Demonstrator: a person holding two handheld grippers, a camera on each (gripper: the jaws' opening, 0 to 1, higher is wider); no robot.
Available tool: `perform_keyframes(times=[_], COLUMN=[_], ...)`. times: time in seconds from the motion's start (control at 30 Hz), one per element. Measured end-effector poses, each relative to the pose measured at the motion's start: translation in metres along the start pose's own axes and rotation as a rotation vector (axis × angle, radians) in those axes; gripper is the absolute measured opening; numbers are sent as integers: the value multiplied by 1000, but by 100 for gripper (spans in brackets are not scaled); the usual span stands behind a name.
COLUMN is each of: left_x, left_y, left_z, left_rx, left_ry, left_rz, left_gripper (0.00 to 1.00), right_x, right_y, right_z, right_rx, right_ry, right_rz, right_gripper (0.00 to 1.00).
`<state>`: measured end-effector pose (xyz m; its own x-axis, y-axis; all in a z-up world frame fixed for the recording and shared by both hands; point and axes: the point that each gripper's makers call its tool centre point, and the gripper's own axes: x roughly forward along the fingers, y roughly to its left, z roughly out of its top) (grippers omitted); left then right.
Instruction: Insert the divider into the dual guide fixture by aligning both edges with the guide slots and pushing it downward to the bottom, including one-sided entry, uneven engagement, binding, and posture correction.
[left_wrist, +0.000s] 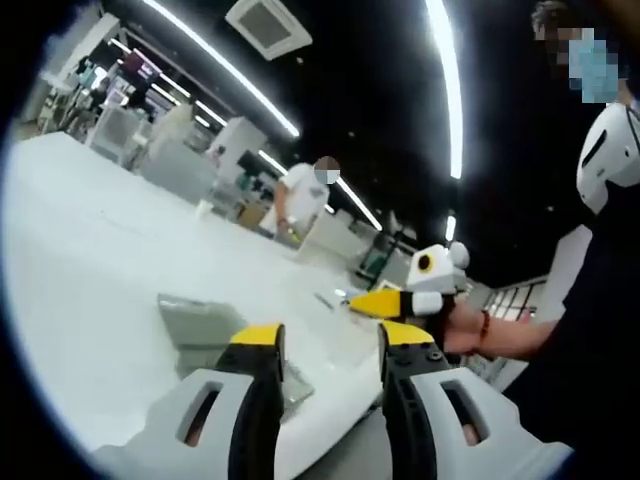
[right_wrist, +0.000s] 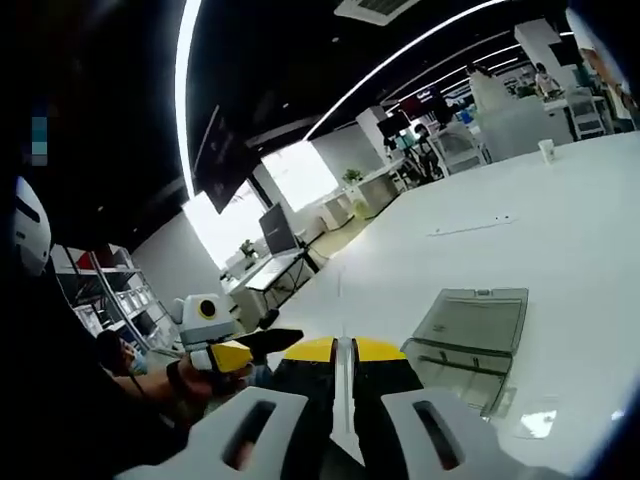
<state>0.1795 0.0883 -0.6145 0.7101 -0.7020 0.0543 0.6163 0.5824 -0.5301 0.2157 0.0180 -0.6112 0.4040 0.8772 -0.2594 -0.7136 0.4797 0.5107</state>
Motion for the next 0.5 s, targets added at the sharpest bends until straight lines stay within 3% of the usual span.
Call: perform_keyframes(times=[0.13, 0.33, 0.43, 0.5], left_x=[-1, -3, -3, -4], left_y=[-3, 2, 4, 6], left_z=[-2, -4, -4, -4], left_rx=[7, 41, 49, 46], left_ry=[11, 31, 37, 46], left_rz=[-21, -36, -45, -52], left_gripper=[39, 42, 45, 46], right_x=[-2, -4, -1, -1], right_y=[-4, -22, -23, -28], right_z=[3, 6, 3, 0], right_rx=[-5, 19, 72, 57], right_ry=[-6, -38, -42, -35], right_rz=[-52, -193, -191, -227], right_gripper=[0, 0, 0, 0])
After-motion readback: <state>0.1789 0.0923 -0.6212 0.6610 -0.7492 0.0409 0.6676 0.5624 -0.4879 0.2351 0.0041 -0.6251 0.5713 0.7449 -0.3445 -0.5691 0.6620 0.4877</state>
